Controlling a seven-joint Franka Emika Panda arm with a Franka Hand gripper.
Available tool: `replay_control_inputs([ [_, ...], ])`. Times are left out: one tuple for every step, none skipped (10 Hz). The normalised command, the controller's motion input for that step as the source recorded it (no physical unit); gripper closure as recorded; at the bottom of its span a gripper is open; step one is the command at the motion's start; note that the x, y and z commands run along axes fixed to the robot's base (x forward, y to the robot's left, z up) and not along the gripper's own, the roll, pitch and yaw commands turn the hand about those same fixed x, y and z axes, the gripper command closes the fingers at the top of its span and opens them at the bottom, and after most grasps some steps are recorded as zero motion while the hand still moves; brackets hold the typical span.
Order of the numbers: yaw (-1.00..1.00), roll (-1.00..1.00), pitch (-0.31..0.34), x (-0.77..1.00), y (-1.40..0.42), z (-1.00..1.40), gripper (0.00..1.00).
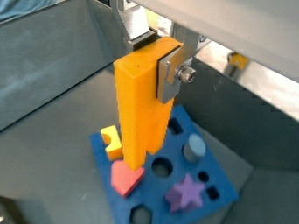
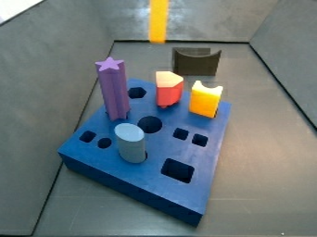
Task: Pick up the double-square object. Move up. Place the double-square object on the fixture. Regrasp the double-square object. Move to above the board. Insert the double-square object.
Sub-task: Insert the double-square object.
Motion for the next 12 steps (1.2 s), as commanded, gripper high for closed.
replay_control_inputs([
  [0.64,-0.29,0.151,0.38,-0.25,-0.42,1.00],
  [0.75,-0.23,0.167,0.29,-0.20,-0.46,1.00],
  [0.82,-0.17,0.179,0.23,-0.16,-0.47,1.00],
  [0.89,-0.11,0.190,0.15,-0.13,-0.49,1.00],
  [0.89,-0.08,0.190,0.12,-0.15,-0.54,1.00],
  [0.06,0.08,0.000,0.00,-0.17,0.00,1.00],
  [0.00,-0.03,0.000,0.00,-0.14,-0.05,1.00],
  [0.88,-0.13,0.124,0.03,-0.07,-0.42,1.00],
  [1.00,-0.08,0.109,0.00,0.00,-0.40,1.00],
  [1.00,-0.07,0.103,0.00,0.00,-0.41,1.00],
  [1.00,-0.03,0.081,0.00,0.00,-0.46,1.00],
  [1.00,-0.03,0.076,0.00,0.00,-0.46,1.00],
])
